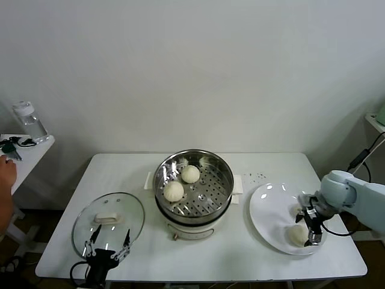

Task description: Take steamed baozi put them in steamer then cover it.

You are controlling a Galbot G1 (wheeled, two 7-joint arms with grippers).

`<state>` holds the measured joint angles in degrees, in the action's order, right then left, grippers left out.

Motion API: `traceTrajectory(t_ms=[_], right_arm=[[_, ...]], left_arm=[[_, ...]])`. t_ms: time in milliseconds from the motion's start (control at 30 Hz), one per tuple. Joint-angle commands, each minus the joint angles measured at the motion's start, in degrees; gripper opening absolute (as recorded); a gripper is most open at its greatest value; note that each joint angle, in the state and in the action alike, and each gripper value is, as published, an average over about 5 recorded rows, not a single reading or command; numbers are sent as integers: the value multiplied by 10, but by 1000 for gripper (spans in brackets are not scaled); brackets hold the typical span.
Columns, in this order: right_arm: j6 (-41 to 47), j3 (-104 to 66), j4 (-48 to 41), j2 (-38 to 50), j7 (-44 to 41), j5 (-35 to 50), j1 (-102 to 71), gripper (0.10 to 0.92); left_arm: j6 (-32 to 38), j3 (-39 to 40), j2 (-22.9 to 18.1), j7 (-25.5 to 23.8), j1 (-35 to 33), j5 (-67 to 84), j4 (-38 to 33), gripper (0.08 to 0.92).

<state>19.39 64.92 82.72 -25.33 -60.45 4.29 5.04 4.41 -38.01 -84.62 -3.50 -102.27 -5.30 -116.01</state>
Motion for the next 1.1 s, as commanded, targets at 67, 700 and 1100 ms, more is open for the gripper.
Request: traceTrajectory(t_ms=[67,700,1100], right_arm=[[-3,-17,-20,-11,-2,-14,-26,822],[-121,113,-7,-33,-30,-22,177,721],[-368,268,-14,-212,-52,-39,486,721]], left_arm=[[0,0,-1,0,1,-2,1,823],[-1,0,1,0,2,-3,-1,823],[0,1,0,0,-6,-5,-2,823]])
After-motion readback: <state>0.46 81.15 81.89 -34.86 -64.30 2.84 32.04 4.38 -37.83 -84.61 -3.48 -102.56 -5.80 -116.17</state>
